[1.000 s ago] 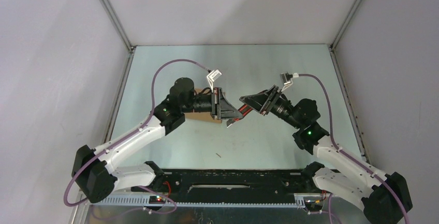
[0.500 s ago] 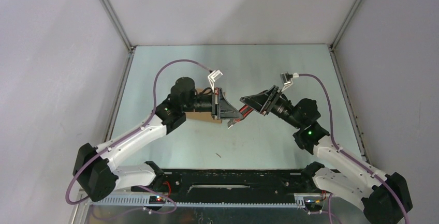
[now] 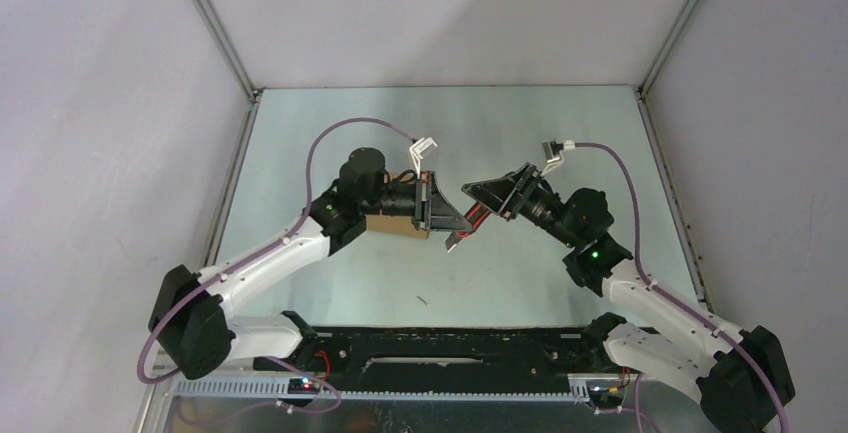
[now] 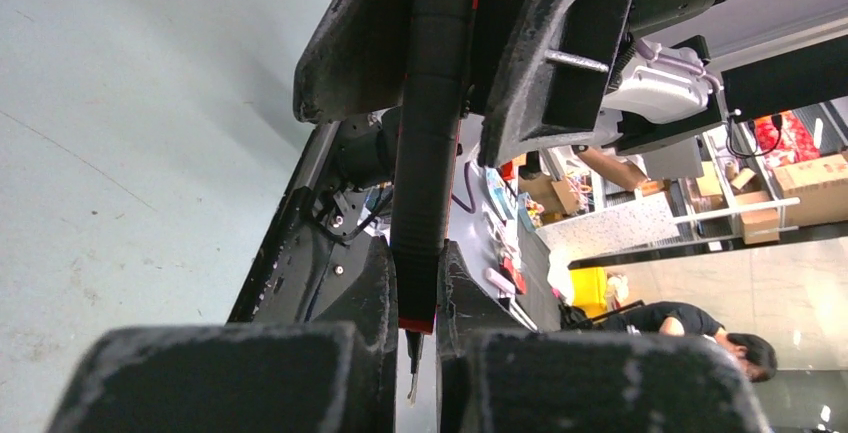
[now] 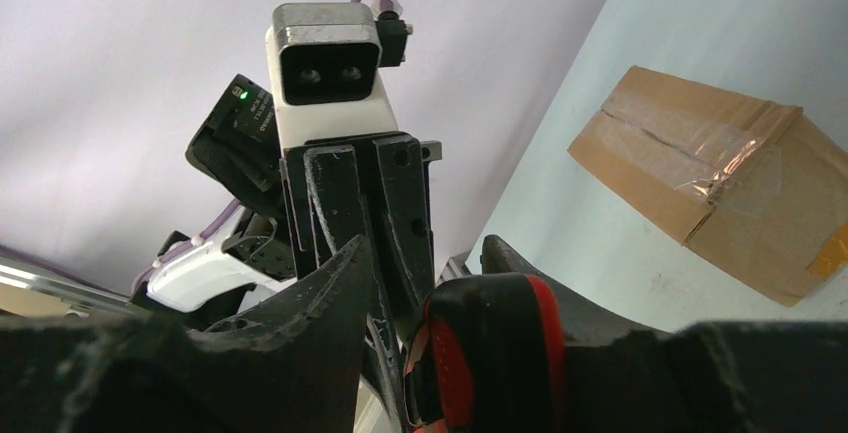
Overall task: Unpack the express box
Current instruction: Cut the express box at the center of the board.
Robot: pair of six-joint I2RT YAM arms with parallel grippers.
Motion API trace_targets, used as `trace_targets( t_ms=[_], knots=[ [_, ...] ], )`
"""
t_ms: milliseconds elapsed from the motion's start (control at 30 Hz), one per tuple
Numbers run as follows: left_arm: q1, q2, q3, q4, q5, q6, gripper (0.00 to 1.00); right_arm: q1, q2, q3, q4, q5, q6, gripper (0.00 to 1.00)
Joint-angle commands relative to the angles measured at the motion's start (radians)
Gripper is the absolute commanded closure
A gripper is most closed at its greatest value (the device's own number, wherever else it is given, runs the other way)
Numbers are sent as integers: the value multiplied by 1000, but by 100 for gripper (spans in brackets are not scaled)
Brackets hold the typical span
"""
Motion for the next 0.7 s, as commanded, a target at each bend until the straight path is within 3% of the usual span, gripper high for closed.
trace_targets(
  t_ms=[0,200,433,500,667],
  knots=[
    [2,33,85,110,15,-74,100,41,-3,15,86,-58,-16,52],
    [10,34,57,273,-51,-197,100,42,-17,-30,200,-1,23,46],
    [1,38,74,250,-113,-202,100,57,-19,-60,309,70,31,45],
    [-1,39,77,241,-106,-191,100,50,-27,-61,290,78,26,48],
    [-2,42,79,234,-97,-182,100,49,-28,-67,302,83,28,68]
  ],
)
